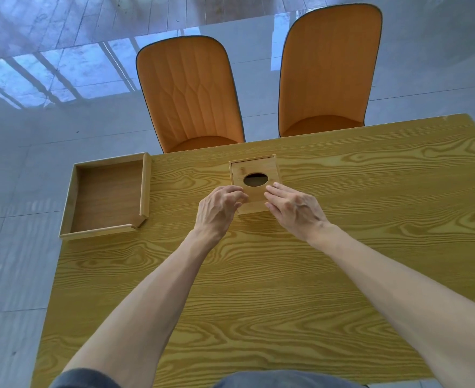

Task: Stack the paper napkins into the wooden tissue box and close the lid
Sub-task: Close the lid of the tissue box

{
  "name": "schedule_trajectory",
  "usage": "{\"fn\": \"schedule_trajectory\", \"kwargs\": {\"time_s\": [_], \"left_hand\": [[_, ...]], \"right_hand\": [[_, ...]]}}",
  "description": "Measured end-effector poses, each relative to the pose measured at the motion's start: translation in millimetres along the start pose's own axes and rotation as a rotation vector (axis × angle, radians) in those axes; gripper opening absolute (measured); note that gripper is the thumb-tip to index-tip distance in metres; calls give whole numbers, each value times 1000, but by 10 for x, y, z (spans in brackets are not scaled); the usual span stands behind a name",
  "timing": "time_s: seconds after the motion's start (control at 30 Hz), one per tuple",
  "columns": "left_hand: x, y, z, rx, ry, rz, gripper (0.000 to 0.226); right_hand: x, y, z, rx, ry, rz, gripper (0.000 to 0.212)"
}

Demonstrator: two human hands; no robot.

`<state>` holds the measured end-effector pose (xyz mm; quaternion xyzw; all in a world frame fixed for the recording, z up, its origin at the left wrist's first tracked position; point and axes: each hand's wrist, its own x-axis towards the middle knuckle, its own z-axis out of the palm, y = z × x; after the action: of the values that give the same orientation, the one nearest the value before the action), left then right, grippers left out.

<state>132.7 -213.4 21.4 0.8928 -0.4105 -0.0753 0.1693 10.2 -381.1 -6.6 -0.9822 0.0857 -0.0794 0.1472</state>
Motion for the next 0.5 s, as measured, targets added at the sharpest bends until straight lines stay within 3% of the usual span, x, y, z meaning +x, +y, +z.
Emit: {"fn": "schedule_trajectory", "kwargs": {"time_s": [0.23, 0.5], "left_hand": [[57, 3, -6, -6, -37, -30, 22], [84, -8, -93, 56, -157, 11, 23]], "right_hand": [[16, -38, -19, -13, -17, 21, 31], [142, -121, -233, -21, -166, 83, 36]]}}
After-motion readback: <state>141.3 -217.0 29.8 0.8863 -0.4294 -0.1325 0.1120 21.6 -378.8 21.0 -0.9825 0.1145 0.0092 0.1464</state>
